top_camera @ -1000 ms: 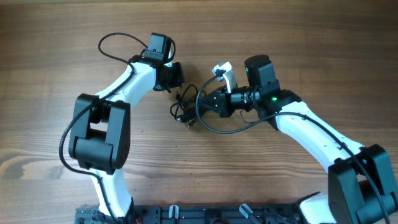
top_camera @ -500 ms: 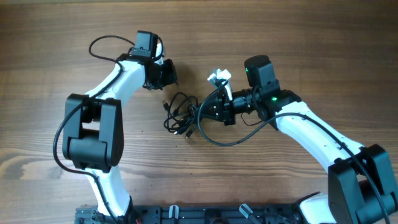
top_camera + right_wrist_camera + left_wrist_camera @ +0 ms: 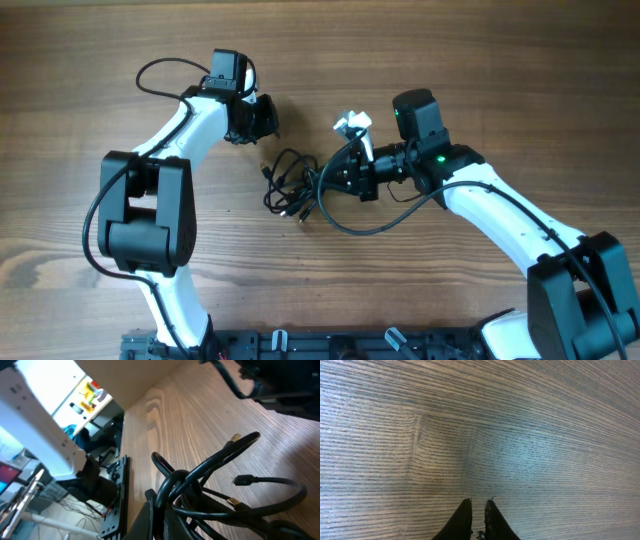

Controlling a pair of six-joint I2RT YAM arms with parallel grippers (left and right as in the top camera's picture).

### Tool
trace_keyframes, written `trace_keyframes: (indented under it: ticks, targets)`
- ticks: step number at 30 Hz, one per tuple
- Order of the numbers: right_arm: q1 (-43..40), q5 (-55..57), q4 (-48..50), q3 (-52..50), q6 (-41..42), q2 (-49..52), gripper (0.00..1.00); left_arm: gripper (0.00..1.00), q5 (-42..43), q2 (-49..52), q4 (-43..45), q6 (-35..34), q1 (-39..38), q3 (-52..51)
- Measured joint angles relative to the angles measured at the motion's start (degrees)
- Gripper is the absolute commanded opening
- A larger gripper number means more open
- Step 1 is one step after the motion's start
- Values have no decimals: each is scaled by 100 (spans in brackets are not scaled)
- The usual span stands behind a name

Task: Untangle cables

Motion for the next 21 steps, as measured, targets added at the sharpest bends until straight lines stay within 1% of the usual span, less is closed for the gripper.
trace_keyframes:
  ticks: [3,7,15,21]
  targets:
    - [0,251,0,0,186,2,6,13,-20,0,2,0,2,0]
    - [0,540,120,0,640,2,5,13,-22,0,2,0,0,0]
    - [0,1025,761,0,1943,2,4,13,-42,0,0,0,2,0]
    - [0,1816,780,0,3056,2,4,14,-42,0,0,0,2,0]
